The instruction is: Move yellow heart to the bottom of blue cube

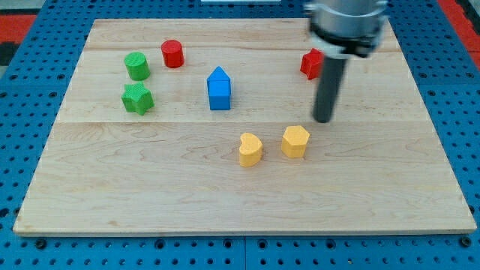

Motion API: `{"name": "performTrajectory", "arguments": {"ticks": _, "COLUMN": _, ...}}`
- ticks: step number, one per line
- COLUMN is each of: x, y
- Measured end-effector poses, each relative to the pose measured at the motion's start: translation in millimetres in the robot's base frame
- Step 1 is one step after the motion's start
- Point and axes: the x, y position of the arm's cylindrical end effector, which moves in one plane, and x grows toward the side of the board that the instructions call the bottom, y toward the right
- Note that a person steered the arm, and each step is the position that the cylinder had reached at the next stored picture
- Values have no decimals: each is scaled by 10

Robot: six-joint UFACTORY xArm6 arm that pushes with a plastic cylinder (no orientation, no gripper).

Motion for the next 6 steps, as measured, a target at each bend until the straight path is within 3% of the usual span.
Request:
{"name": "performTrajectory", "arguments": {"ticks": 1, "x": 499, "y": -96}}
{"name": "performTrajectory", "arguments": {"ticks": 2, "x": 576, "y": -731}}
{"name": "performTrajectory", "arguments": {"ticks": 3, "x": 606, "y": -1072}}
{"name": "performTrajectory", "arguments": {"ticks": 5, "x": 168, "y": -1241}}
{"name": "performTrajectory", "arguments": {"ticks": 6, "x": 432, "y": -1143}}
